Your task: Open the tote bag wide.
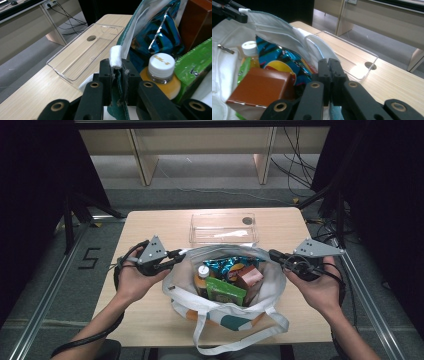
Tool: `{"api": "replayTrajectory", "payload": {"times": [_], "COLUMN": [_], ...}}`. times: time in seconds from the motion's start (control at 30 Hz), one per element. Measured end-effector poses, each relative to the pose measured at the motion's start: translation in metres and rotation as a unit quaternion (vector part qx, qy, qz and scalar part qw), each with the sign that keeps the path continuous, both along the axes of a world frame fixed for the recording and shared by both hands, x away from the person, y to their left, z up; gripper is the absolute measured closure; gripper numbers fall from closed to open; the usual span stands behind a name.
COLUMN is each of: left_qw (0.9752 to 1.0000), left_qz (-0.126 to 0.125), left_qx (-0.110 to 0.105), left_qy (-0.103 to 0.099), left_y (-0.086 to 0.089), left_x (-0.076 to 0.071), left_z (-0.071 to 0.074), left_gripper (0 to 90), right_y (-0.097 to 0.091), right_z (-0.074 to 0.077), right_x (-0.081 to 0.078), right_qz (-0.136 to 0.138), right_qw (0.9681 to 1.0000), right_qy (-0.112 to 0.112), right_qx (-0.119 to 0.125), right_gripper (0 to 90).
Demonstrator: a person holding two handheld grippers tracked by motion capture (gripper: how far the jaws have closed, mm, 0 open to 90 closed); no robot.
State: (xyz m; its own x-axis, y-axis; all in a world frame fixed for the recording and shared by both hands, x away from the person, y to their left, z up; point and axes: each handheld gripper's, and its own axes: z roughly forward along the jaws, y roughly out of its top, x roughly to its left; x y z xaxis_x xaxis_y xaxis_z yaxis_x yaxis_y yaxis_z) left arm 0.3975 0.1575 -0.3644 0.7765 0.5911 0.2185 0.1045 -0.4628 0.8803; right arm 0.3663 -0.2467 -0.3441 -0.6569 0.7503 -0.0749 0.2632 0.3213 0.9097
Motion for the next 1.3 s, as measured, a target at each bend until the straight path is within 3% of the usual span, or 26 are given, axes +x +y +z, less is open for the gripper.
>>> {"api": "replayTrajectory", "payload": {"times": [0.07,0.1,0.13,0.17,0.2,0.27,0.37,0.43,0.47,0.63,0.73,0.77,0.9,0.97,1.1,1.3], "left_qw": [1.0000,1.0000,1.0000,1.0000,1.0000,0.9999,0.9999,0.9998,0.9997,0.9994,0.9991,0.9991,0.9990,0.9988,0.9986,0.9979], "left_qz": [0.002,0.002,0.005,0.005,0.006,0.008,0.010,0.013,0.013,0.020,0.024,0.024,0.029,0.027,0.035,0.040], "left_qx": [0.000,0.000,0.000,0.002,0.004,0.007,0.009,0.013,0.015,0.017,0.021,0.021,0.016,0.025,0.020,0.031], "left_qy": [0.002,0.002,0.004,0.005,0.005,0.005,0.006,0.012,0.015,0.021,0.027,0.027,0.030,0.032,0.034,0.040], "left_y": [-0.002,-0.002,-0.004,-0.005,-0.006,-0.008,-0.010,-0.011,-0.012,-0.014,-0.014,-0.014,-0.017,-0.017,-0.021,-0.023], "left_x": [0.004,0.004,0.007,0.009,0.011,0.014,0.017,0.020,0.022,0.028,0.031,0.031,0.034,0.037,0.041,0.044], "left_z": [-0.003,-0.003,-0.006,-0.007,-0.008,-0.010,-0.013,-0.016,-0.020,-0.027,-0.030,-0.030,-0.037,-0.039,-0.044,-0.052], "left_gripper": [80.0,80.0,80.0,80.0,80.0,79.9,80.0,80.0,80.0,79.9,79.9,79.9,79.9,79.9,79.9,79.9], "right_y": [0.001,0.001,0.001,0.000,0.003,0.002,0.004,0.005,0.004,0.002,0.002,0.003,0.003,0.002,0.001,0.000], "right_z": [-0.004,-0.004,-0.007,-0.008,-0.010,-0.011,-0.016,-0.018,-0.021,-0.031,-0.034,-0.035,-0.041,-0.043,-0.051,-0.062], "right_x": [0.004,0.004,0.006,0.008,0.009,0.013,0.017,0.019,0.021,0.030,0.033,0.032,0.038,0.041,0.044,0.050], "right_qz": [-0.001,-0.001,-0.004,-0.006,-0.014,-0.009,-0.010,-0.014,-0.015,-0.016,-0.019,-0.023,-0.023,-0.017,-0.028,-0.029], "right_qw": [0.9998,0.9998,0.9998,0.9996,0.9997,0.9989,0.9989,0.9988,0.9988,0.9992,0.9988,0.9982,0.9986,0.9982,0.9968,0.9962], "right_qy": [-0.012,-0.012,0.004,-0.010,-0.004,-0.014,-0.002,-0.005,0.012,0.015,0.034,0.050,0.041,0.050,0.070,0.076], "right_qx": [-0.013,-0.013,-0.018,-0.027,-0.020,-0.044,-0.046,-0.046,-0.044,-0.033,-0.028,-0.021,-0.023,-0.030,-0.027,-0.032], "right_gripper": [89.3,89.3,89.3,89.3,89.3,89.3,89.3,89.2,89.2,89.2,89.2,89.2,89.1,89.1,89.0,88.9]}}
